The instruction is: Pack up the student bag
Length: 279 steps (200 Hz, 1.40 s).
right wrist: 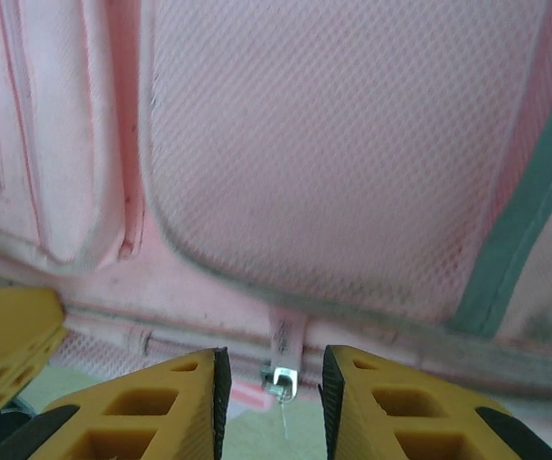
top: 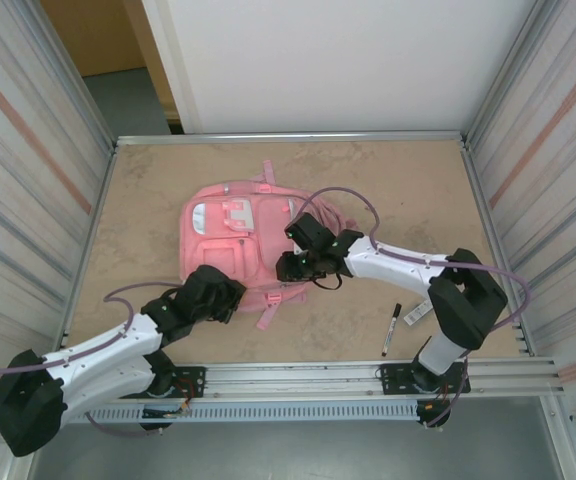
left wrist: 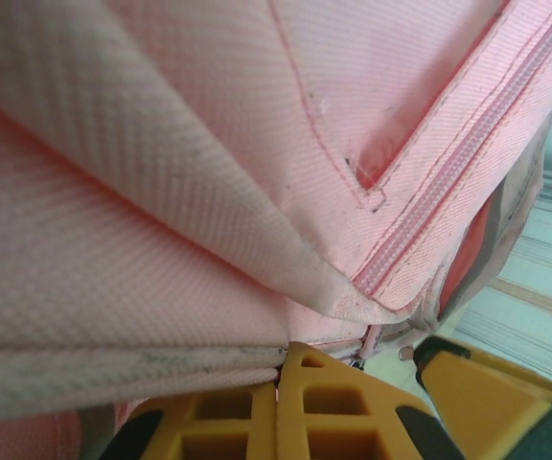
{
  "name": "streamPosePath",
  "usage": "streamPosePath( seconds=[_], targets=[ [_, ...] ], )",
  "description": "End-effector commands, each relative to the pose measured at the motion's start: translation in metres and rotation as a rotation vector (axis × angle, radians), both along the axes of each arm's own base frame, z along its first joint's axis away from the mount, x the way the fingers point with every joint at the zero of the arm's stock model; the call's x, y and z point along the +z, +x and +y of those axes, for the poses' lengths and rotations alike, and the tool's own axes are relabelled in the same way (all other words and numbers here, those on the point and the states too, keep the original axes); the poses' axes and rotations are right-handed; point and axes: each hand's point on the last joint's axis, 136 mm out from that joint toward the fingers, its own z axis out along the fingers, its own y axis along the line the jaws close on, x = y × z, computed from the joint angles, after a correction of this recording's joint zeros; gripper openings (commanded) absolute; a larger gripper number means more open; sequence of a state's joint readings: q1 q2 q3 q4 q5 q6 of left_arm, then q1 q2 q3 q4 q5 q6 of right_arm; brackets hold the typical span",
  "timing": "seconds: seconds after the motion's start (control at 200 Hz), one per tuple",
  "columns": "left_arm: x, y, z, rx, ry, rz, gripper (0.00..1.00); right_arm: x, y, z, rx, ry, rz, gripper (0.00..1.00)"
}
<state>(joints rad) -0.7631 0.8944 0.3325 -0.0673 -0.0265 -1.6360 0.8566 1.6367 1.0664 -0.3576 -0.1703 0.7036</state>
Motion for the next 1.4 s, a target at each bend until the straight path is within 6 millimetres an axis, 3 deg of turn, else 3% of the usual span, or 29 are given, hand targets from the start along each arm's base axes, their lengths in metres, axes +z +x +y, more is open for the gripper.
streamPosePath(
  seconds=[0.0,0.14,0.296,0.526,0.702,0.912,1.148,1.218,1.393],
  targets=[
    [-0.007,-0.004,0.003,-0.009,0.023,0.033,0.0,-0.009,0.005,0.008,-0.002,0.023,0.028,0.32],
    [-0.008,-0.004,0.002,-0.021,0.023,0.034,0.0,-0.026,0.005,0.012,0.002,0.013,0.056,0.33],
    [-0.009,-0.004,0.002,-0.014,0.017,0.041,0.0,-0.03,-0.002,0.011,0.012,-0.039,0.042,0.34],
    [-0.007,-0.003,0.001,-0.018,0.021,0.04,0.0,-0.018,-0.027,-0.006,0.002,-0.102,-0.047,0.38],
    [-0.008,-0.003,-0.001,-0.036,0.034,0.042,0.0,-0.036,-0.013,-0.009,-0.031,-0.053,-0.013,0.39],
    [-0.01,-0.002,-0.009,-0.077,0.036,0.048,0.0,-0.014,0.012,0.015,0.021,0.097,-0.006,0.39],
    [-0.01,0.002,-0.017,-0.105,0.027,0.052,0.0,0.021,-0.004,0.006,0.057,-0.004,-0.074,0.38],
    [-0.012,0.003,-0.018,-0.097,0.019,0.059,0.0,0.015,-0.007,0.006,0.078,-0.019,-0.088,0.39],
    [-0.006,0.006,-0.024,-0.127,0.009,0.058,0.0,-0.017,0.01,0.004,0.04,-0.034,-0.053,0.39]
  ],
)
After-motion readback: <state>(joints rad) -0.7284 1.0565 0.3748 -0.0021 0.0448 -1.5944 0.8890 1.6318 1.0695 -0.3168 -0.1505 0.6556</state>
